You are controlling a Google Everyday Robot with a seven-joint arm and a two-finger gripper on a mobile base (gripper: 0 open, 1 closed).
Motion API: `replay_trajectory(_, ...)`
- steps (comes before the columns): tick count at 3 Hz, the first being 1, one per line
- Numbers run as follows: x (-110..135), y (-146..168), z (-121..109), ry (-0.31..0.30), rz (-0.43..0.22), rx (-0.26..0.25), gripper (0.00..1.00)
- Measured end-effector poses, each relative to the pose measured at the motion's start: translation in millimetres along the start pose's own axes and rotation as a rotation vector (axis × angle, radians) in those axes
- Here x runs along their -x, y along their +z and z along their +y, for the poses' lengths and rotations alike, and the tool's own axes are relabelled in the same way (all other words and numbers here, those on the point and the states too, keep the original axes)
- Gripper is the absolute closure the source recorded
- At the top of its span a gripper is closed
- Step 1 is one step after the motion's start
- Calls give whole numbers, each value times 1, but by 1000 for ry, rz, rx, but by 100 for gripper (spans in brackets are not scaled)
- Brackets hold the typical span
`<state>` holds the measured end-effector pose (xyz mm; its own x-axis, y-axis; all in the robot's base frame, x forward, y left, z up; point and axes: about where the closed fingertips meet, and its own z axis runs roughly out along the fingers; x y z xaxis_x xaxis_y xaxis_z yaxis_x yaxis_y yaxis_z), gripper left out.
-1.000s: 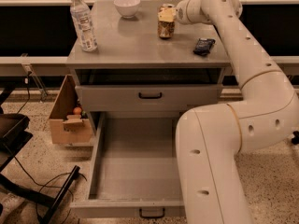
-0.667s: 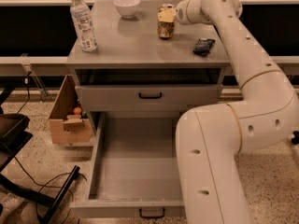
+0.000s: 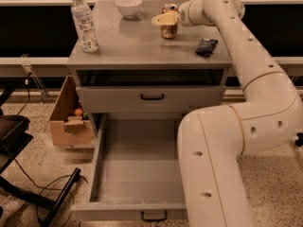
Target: Pick orange can from middle drawer and place on counter
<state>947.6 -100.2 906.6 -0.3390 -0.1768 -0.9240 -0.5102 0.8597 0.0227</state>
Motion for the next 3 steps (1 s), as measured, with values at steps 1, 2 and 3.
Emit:
replay_trajectory(1, -2, -4, 4, -5, 7, 26, 0)
replay_trajectory(2, 13, -58, -10, -33, 11, 45, 0)
replay_trajectory(3, 4, -136, -25, -41, 106, 69, 0)
